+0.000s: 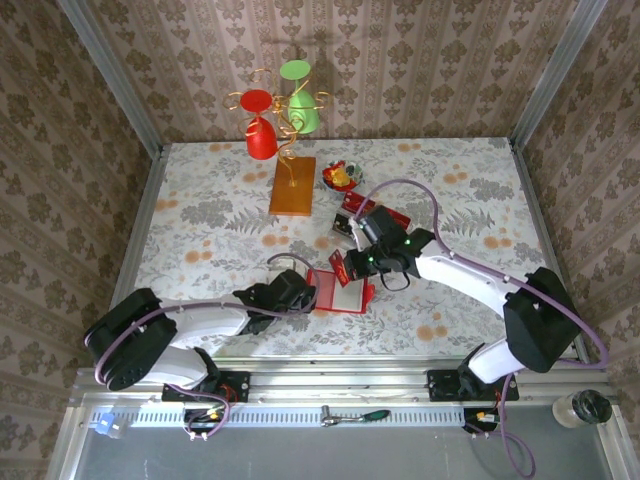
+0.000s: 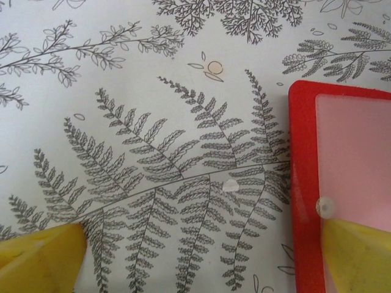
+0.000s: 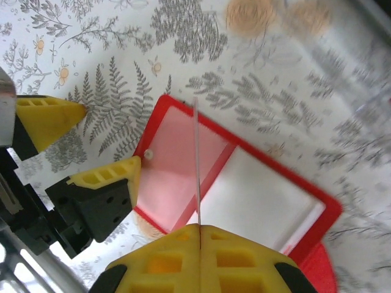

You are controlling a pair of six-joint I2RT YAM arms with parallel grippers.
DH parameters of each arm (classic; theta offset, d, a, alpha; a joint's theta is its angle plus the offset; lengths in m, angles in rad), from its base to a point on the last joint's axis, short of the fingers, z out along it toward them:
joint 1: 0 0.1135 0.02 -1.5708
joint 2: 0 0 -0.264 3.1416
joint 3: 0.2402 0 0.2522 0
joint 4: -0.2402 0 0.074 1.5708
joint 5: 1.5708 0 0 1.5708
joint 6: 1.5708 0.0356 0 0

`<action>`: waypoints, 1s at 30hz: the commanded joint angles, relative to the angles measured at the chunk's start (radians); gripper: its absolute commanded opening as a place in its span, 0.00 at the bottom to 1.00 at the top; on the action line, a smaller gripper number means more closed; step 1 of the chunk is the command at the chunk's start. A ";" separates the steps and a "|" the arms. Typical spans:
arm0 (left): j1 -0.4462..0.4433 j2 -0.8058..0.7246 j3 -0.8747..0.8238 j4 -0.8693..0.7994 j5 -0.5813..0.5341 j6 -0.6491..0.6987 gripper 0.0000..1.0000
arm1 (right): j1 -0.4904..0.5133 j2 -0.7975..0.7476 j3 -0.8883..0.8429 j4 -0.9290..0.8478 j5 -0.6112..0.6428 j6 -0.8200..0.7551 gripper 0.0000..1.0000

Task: Put the credit cards into the card holder
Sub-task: Insert the credit card into the card slot.

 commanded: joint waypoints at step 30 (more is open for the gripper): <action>0.016 -0.089 0.064 -0.127 0.001 0.060 1.00 | -0.006 0.156 -0.151 0.305 -0.074 0.239 0.00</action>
